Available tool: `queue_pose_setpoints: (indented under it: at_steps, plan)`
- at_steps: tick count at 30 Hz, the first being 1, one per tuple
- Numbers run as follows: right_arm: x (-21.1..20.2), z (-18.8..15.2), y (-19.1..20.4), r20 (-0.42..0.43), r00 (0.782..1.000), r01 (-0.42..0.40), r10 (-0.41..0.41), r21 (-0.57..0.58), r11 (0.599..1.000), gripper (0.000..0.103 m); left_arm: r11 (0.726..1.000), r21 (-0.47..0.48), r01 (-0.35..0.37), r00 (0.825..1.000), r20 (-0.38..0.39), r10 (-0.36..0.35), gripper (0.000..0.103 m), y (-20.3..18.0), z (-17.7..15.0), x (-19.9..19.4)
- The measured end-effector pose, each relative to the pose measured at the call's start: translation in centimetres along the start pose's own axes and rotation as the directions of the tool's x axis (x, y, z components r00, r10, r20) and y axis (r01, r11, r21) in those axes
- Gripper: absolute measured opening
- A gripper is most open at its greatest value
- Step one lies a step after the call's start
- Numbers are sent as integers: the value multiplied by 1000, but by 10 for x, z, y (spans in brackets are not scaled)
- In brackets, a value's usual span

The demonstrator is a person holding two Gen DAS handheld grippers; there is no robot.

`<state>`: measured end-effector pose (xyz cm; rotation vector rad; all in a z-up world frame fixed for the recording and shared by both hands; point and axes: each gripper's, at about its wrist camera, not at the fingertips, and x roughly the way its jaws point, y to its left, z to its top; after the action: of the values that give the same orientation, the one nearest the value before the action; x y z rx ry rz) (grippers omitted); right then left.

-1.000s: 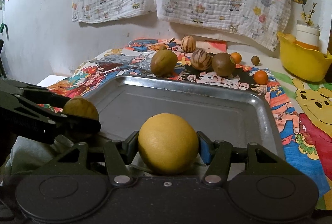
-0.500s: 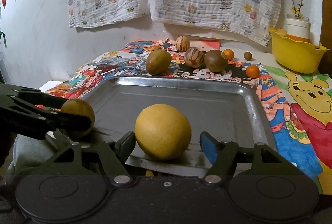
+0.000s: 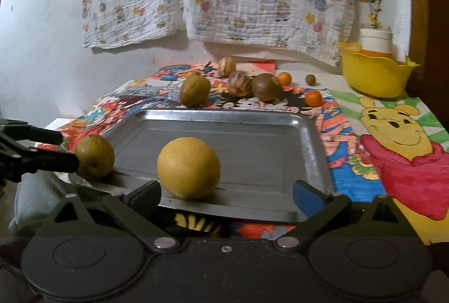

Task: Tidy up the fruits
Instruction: 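Lower the green pear onto the tray with the left tool while the right tool sets the yellow fruit there, then grasp the brown round fruit with the left tool while the right tool grasps the stickered kiwi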

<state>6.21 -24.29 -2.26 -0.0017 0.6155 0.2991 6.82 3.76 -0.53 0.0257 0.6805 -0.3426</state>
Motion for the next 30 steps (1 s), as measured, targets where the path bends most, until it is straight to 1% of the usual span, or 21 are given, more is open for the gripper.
queue_pose_setpoints:
  at_steps: [4, 9, 16, 23, 30]
  plan:
    - [-3, 1, -9, -11, 999, 36, -36, -3, 999, 102, 1000, 13, -21, 1000, -16, 21, 102, 5, 1, -1]
    - [-1, 4, -18, -17, 997, 74, -74, -9, 997, 102, 1000, 8, -17, 999, -45, 18, 102, 16, 8, -1]
    - [12, 27, -24, 3, 995, 96, -96, -44, 994, 102, 998, 14, -64, 997, -37, 64, 102, 25, 31, 5]
    - [41, 56, -24, 11, 995, 95, -94, -139, 986, 102, 995, 4, -100, 995, -26, 100, 102, 32, 63, 27]
    - [77, 91, -26, 9, 996, 87, -87, -235, 968, 102, 989, 17, -145, 989, -25, 146, 103, 35, 99, 63]
